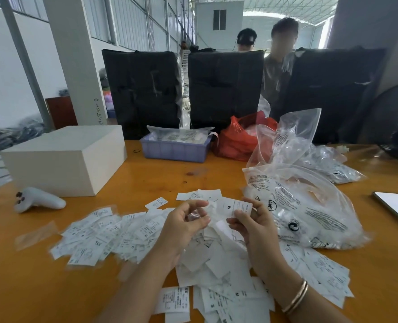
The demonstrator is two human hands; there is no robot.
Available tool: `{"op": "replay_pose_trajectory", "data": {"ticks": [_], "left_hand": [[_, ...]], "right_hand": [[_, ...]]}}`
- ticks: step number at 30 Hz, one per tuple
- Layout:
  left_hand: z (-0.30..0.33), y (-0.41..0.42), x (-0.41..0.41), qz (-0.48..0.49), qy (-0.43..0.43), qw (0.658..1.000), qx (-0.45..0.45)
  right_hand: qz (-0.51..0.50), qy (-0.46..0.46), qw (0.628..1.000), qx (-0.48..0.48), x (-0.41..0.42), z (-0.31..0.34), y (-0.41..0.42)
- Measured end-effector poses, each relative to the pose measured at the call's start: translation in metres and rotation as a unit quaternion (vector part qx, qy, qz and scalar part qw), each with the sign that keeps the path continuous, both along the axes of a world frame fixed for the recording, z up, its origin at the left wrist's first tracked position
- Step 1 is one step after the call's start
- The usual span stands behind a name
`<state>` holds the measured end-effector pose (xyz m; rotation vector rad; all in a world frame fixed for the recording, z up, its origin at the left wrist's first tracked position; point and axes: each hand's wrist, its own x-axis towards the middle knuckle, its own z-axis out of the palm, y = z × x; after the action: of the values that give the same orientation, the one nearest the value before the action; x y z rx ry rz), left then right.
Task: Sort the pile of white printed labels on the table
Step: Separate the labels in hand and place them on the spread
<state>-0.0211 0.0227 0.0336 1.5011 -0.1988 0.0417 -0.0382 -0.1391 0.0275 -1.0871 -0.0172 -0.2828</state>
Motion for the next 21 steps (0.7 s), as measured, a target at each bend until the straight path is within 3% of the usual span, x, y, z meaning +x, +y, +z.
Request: {"op": "replay_pose_trajectory", "data": {"ticks": [13,21], "left_hand": [[-0.0027,-0.0005,0.0027,0.006,-0.007,1.000,0.016],[-0.0051,-0.0002,0.0039,0.016,0.008,1.000,0.012]], "right_hand": [[-0.005,-0.008,1.000,-0.011,0.0016,-0.0064,-0.0002],[0.009,0.003,0.998,-0.069,0.0021,-0.0086,0.0034]]}}
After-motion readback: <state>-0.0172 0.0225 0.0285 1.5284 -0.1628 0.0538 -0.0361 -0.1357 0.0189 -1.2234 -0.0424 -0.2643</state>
